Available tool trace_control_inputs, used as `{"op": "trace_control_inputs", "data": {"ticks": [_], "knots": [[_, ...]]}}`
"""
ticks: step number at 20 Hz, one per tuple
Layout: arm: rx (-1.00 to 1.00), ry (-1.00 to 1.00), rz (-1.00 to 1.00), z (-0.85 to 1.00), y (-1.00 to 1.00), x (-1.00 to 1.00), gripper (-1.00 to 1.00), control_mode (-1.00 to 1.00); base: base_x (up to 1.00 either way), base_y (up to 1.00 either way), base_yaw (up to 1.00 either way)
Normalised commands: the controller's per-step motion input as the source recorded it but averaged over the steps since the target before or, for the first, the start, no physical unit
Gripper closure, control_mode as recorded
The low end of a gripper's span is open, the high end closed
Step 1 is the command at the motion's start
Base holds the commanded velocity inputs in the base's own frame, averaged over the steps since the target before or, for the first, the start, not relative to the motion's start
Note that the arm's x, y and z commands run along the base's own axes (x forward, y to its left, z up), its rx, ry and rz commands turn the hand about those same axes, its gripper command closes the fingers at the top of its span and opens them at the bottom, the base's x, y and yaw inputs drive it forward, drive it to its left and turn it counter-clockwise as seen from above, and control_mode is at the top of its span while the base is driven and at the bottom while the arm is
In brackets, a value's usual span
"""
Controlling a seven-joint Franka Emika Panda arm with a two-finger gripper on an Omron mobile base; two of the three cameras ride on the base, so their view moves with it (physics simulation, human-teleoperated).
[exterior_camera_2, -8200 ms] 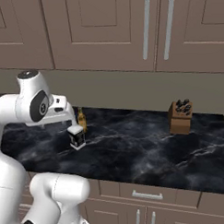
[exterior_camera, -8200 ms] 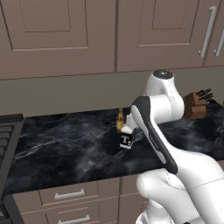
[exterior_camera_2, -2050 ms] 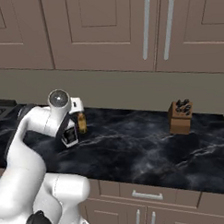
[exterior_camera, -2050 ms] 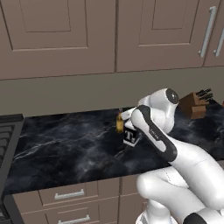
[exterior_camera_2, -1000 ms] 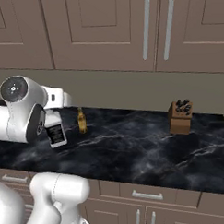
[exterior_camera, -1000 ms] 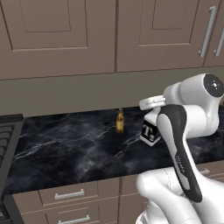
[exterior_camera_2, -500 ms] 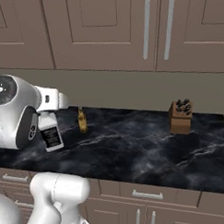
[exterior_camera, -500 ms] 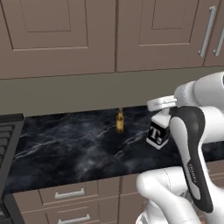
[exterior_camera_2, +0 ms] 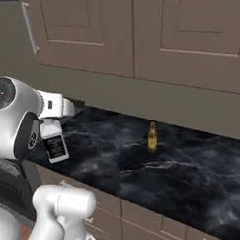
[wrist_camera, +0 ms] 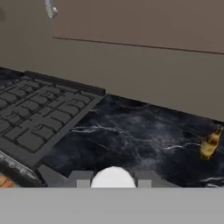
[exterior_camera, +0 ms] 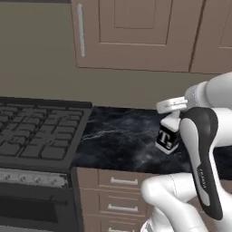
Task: Move the drinks to the dining counter.
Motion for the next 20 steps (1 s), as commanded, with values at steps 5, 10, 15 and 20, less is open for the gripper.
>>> {"op": "trace_control_inputs", "data": {"ticks": [5,10,15,20], "knots": [[0.0,0.0,0.0,0.0,0.0,0.0,1.0,1.0,-0.01,0.19,0.99],[0.0,0.0,0.0,0.0,0.0,0.0,1.0,1.0,0.0,0.17,1.0],[0.0,0.0,0.0,0.0,0.0,0.0,1.0,1.0,0.0,0.22,1.0],[0.0,0.0,0.0,0.0,0.0,0.0,1.0,1.0,0.0,0.31,0.99]]}}
